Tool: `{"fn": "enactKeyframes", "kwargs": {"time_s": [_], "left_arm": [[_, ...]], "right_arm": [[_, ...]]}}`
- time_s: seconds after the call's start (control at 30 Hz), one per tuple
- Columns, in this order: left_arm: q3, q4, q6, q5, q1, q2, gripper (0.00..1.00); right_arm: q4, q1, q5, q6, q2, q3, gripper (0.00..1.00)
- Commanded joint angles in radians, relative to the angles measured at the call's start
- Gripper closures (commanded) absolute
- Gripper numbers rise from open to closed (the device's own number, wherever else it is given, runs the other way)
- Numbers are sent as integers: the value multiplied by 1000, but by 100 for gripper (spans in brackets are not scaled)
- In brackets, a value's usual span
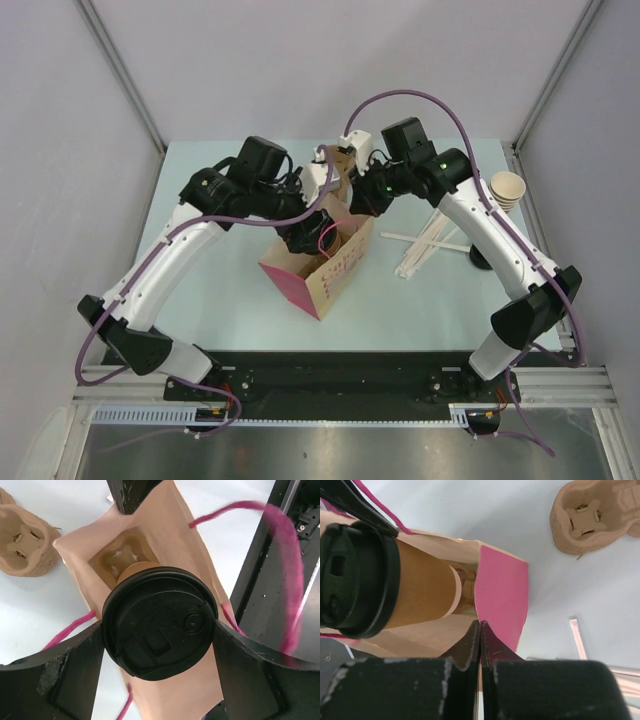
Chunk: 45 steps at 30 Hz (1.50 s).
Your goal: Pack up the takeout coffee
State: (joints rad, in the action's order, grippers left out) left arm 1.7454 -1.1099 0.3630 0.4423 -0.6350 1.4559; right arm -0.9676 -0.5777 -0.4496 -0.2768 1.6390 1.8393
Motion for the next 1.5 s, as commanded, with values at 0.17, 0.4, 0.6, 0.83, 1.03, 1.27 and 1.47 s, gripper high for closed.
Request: {"fn": "enactKeyframes", "kwargs": {"time_s": [0.17, 0.4, 0.6, 0.83, 1.03, 1.27, 1.47], "left_arm": [[-55, 42, -52, -39, 7, 6, 100], [-121, 65, -23, -42, 32, -25, 100], [-158, 74, 22, 27, 46, -51, 100], [-248, 102, 100, 72, 41, -134, 99], [-293, 105, 163, 47, 20, -152, 99], [-319, 108, 192, 16, 6, -170, 99], [-346, 124, 188, 1, -3, -184, 98]], "right_arm": [[-13, 21, -81, 37, -85, -54, 100], [3, 21, -133, 73, -182, -175, 100], [-59, -1, -248, 34, -252, -261, 73], [-7, 39, -195, 16, -248, -220, 34], [75, 44, -100, -50, -159, -121, 16], [87, 22, -126, -85, -77, -61, 6], [173, -36, -106, -133, -45, -135, 10]]}}
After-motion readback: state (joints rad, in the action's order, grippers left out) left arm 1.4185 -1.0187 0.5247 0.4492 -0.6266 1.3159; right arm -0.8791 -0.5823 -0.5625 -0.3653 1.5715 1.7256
